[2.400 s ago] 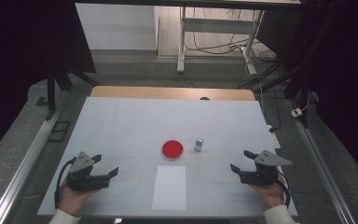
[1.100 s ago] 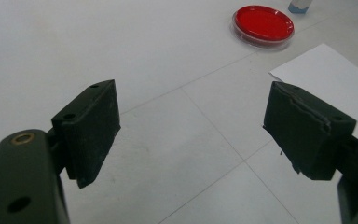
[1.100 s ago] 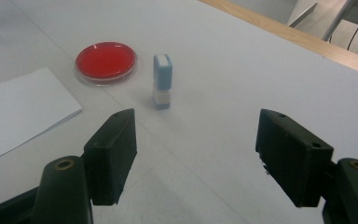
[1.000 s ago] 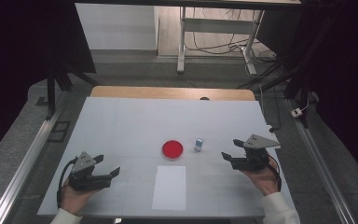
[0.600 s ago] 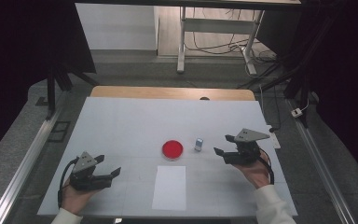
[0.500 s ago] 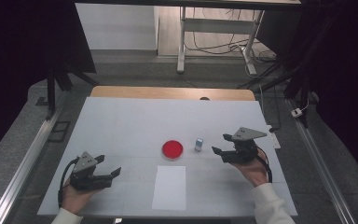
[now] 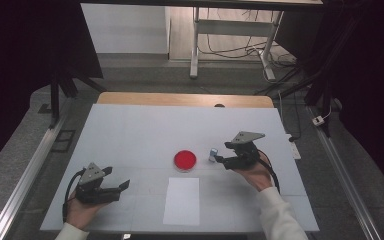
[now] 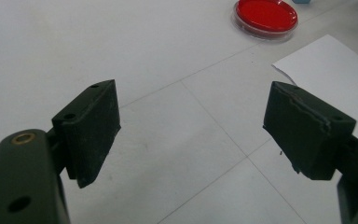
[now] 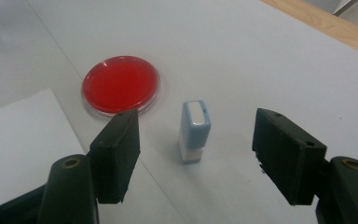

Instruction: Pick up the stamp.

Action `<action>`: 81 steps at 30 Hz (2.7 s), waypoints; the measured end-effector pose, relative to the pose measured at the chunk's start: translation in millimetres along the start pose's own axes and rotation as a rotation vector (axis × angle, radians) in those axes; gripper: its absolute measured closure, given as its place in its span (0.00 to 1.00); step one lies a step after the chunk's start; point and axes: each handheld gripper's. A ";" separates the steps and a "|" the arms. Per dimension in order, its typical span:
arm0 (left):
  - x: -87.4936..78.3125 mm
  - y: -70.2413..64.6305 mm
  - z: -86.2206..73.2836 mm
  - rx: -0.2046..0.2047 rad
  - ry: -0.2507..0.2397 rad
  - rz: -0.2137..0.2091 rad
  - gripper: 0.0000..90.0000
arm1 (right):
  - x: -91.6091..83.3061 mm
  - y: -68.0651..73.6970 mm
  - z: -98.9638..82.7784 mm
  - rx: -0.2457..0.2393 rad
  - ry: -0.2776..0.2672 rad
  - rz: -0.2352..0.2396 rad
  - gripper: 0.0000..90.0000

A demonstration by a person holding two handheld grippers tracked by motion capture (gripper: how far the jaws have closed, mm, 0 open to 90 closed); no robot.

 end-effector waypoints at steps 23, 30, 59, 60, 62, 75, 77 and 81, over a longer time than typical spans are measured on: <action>1.9 1.1 -1.0 0.001 0.010 0.002 0.20 | 35.6 -7.8 0.1 -0.021 0.047 0.000 0.58; 2.2 0.8 -0.9 0.006 0.012 0.002 0.20 | 36.2 -7.3 -0.3 -0.032 0.047 0.003 0.68; 2.6 0.1 -1.5 0.007 0.015 0.005 0.21 | 24.3 -1.8 -0.9 -0.042 -0.028 -0.003 0.84; 2.6 0.0 -1.5 0.007 0.015 0.005 0.21 | 23.4 -1.0 -0.5 -0.047 -0.030 -0.002 0.84; 2.5 0.0 -1.5 0.007 0.014 0.004 0.21 | 20.2 1.9 0.1 -0.054 -0.033 -0.007 0.84; 1.2 1.2 -1.5 0.002 0.003 0.010 0.21 | 12.8 8.4 -0.1 -0.020 -0.070 -0.017 0.84; 1.4 1.2 -1.5 0.003 0.005 0.010 0.21 | 12.0 11.3 -1.4 -0.023 -0.085 -0.026 0.84; 1.7 0.4 -1.4 0.006 0.005 0.009 0.21 | 8.3 15.4 -4.0 -0.006 -0.106 -0.034 0.84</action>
Point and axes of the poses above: each handheld gripper's, and its own axes: x roughly forward along the jaws, z roughly out of its top, y roughly to its left, and after that the axes turned 15 degrees about z, right-handed
